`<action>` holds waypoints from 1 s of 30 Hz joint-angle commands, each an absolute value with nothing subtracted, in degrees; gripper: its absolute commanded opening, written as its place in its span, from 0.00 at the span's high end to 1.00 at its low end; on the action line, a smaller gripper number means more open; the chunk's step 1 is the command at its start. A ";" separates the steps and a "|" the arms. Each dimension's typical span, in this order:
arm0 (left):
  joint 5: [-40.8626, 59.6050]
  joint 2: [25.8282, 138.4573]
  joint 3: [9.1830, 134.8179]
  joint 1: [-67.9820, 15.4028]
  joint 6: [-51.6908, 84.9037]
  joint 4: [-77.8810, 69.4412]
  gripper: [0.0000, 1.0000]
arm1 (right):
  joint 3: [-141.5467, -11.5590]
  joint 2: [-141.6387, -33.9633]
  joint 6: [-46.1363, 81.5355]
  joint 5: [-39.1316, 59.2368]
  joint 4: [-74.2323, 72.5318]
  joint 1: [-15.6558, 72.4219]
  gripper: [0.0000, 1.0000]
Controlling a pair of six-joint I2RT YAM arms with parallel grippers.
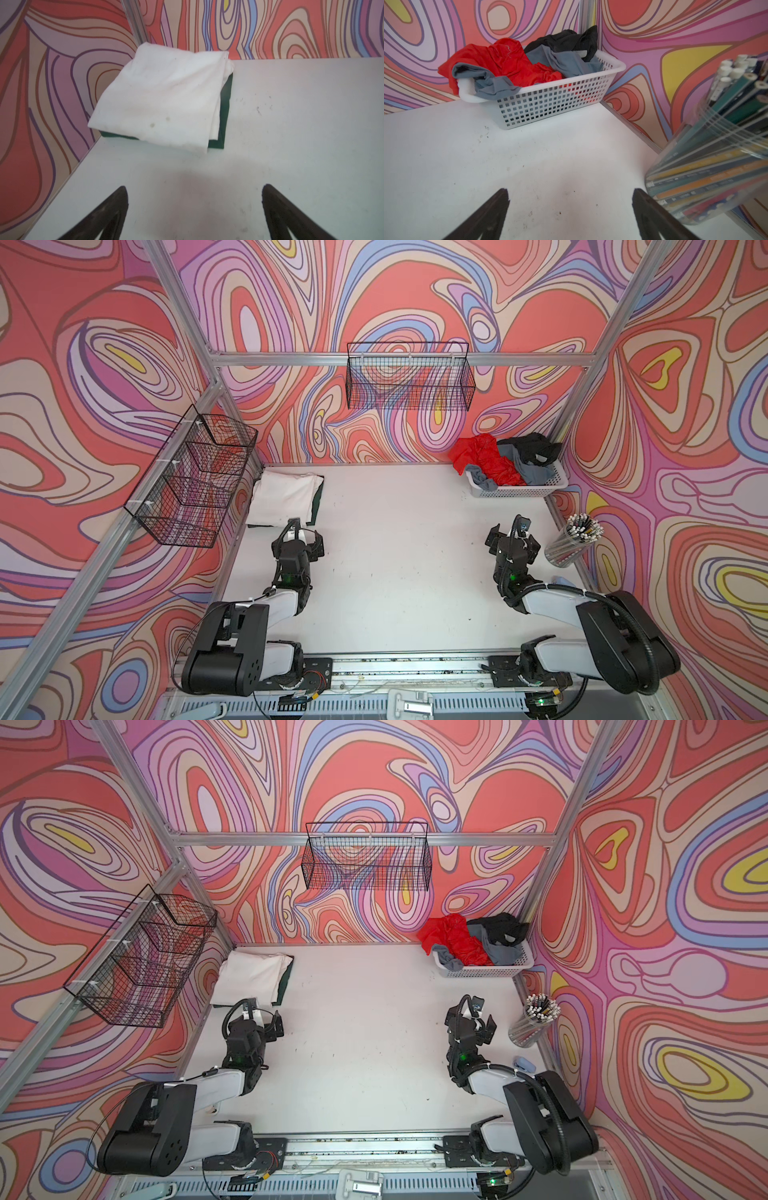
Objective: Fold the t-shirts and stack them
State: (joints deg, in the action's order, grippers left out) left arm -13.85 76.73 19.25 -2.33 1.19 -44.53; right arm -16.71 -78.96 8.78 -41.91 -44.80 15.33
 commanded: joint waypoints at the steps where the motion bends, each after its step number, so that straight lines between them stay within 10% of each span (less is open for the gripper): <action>1: -5.05 80.75 19.02 1.68 5.23 -47.22 0.00 | -15.53 -82.54 5.02 -42.56 -58.48 15.04 0.02; 4: 1.04 89.38 15.29 2.55 3.87 -65.43 0.00 | -15.32 -86.81 0.63 -41.33 -67.74 15.10 0.02; 10: 1.71 86.83 21.08 2.54 3.94 -49.43 0.00 | -17.51 -97.05 -4.33 -40.64 -78.99 14.33 0.02; 19: 1.53 87.56 20.84 2.55 3.92 -50.83 0.00 | -25.40 -96.14 3.40 -22.88 -58.16 5.51 0.02; 30: 1.26 87.91 20.65 2.46 3.95 -52.10 0.00 | -21.09 -97.74 3.30 -15.87 -67.05 3.14 0.02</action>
State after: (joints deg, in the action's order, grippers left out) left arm 0.64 87.90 19.90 2.35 3.49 -51.37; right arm -21.30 -97.34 3.33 -18.28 -64.29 3.42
